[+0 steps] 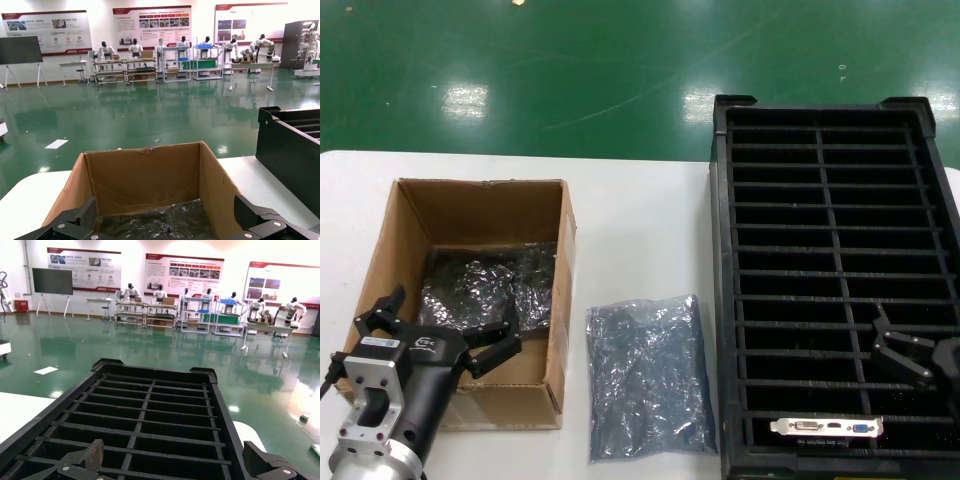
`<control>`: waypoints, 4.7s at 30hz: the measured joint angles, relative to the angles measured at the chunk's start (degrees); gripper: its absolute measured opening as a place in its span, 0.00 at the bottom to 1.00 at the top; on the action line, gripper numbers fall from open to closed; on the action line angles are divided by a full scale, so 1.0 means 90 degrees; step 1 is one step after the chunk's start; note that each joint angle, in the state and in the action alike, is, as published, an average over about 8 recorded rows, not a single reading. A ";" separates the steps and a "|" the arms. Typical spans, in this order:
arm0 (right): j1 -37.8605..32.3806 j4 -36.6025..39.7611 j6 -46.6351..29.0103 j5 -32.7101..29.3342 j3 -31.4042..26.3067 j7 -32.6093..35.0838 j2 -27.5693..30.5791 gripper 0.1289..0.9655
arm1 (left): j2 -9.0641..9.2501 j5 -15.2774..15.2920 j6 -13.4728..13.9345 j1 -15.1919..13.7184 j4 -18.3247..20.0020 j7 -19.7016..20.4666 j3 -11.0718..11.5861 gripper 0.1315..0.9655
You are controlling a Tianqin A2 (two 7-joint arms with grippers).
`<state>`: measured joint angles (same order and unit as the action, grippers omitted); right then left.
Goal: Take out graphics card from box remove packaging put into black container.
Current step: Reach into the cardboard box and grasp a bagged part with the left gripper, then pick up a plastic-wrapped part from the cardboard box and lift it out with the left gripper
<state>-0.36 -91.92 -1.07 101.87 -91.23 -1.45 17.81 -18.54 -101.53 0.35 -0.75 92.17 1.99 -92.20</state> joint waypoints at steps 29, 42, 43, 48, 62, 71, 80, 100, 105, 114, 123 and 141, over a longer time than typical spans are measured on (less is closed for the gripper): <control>0.0000 0.0000 0.0000 0.0000 0.0000 0.0000 0.0000 1.00 | -0.1284 0.0684 0.1582 -0.1411 -0.0651 -0.1359 -0.0058 1.00; 0.0000 0.0000 0.0000 0.0000 0.0000 0.0000 0.0000 1.00 | -0.1837 0.1971 0.3813 -0.4491 -0.4176 -0.3649 -0.1872 1.00; 0.0000 0.0000 0.0000 0.0000 0.0000 0.0000 0.0000 1.00 | -0.1808 0.2064 0.3940 -0.4662 -0.4435 -0.3788 -0.2001 1.00; 0.0000 0.0000 0.0000 0.0000 0.0000 0.0000 0.0000 1.00 | -0.1586 0.2352 0.4296 -0.5334 -0.5576 -0.4440 -0.2417 0.99; 0.0000 0.0000 0.0000 0.0000 0.0000 0.0000 0.0000 1.00 | -0.1029 0.2196 0.4257 -0.6043 -0.7223 -0.5798 -0.2444 0.89; 0.0000 0.0000 0.0000 0.0000 0.0000 -0.0001 0.0000 1.00 | -0.0838 0.1991 0.4101 -0.6150 -0.7715 -0.6395 -0.2280 0.72; 0.0000 0.0000 0.0000 -0.0001 0.0000 -0.0002 0.0000 1.00 | -0.0845 0.1921 0.3955 -0.6029 -0.7544 -0.6501 -0.2205 0.56; 0.0000 0.0000 0.0000 -0.0002 0.0000 -0.0002 0.0000 1.00 | -0.1823 0.2268 0.3810 -0.4643 -0.4527 -0.4970 -0.2318 0.11; 0.0000 0.0000 0.0000 -0.0002 0.0000 -0.0002 0.0000 1.00 | -0.2040 0.2280 0.3726 -0.4393 -0.3986 -0.4771 -0.2249 0.06; 0.0000 0.0000 0.0000 -0.0002 0.0000 -0.0002 0.0000 1.00 | -0.2364 0.2301 0.3494 -0.4117 -0.3261 -0.4588 -0.2075 0.02; 0.0000 0.0000 0.0000 -0.0002 0.0000 -0.0002 0.0000 1.00 | -0.2789 0.2433 0.3299 -0.3784 -0.2365 -0.4231 -0.1868 0.01; 0.0000 0.0000 0.0000 -0.0002 0.0000 -0.0002 0.0000 1.00 | -0.3799 0.2477 0.2859 -0.2558 -0.0102 -0.3214 -0.0956 0.01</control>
<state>-0.36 -91.92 -1.07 101.85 -91.24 -1.46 17.81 -52.73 -79.24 26.08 -23.77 91.25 -26.94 -100.80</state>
